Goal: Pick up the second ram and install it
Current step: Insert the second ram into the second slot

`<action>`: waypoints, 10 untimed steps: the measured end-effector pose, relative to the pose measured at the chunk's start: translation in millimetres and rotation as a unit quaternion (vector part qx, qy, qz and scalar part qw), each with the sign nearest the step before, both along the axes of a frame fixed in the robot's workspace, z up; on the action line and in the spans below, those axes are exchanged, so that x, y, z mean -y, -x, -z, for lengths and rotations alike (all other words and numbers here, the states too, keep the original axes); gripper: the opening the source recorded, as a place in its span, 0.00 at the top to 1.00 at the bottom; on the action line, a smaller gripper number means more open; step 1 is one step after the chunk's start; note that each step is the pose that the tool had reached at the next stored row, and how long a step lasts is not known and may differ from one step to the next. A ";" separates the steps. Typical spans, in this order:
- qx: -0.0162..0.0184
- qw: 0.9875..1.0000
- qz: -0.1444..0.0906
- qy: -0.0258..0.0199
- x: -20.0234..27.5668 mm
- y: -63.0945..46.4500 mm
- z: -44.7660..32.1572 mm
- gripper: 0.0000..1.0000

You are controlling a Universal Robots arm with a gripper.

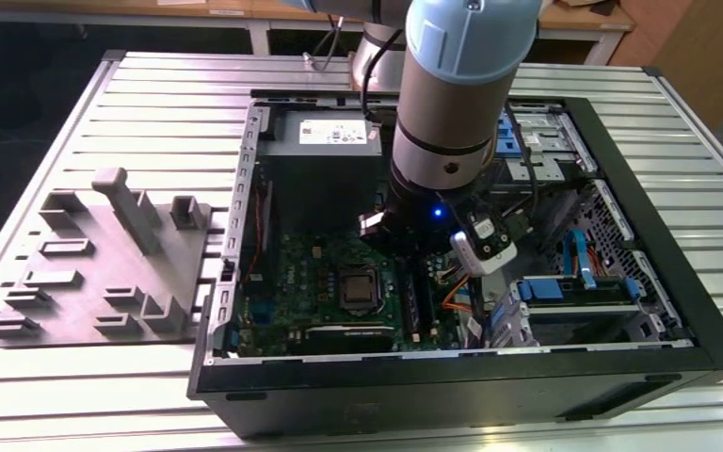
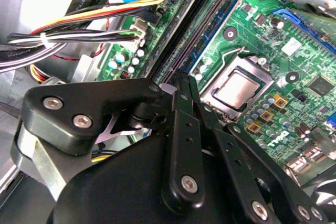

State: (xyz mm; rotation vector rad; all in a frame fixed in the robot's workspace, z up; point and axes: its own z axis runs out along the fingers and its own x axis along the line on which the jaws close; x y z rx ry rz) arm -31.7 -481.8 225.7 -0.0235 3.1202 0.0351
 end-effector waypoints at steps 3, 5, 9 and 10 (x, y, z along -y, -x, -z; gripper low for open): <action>0.000 1.000 0.000 0.000 0.0 0.0 0.0 0.89; 0.000 1.000 0.000 0.000 0.0 0.0 0.1 0.89; 0.000 1.000 0.001 0.000 0.0 0.0 0.2 0.89; 0.000 1.000 0.002 0.000 0.0 -0.1 0.2 0.89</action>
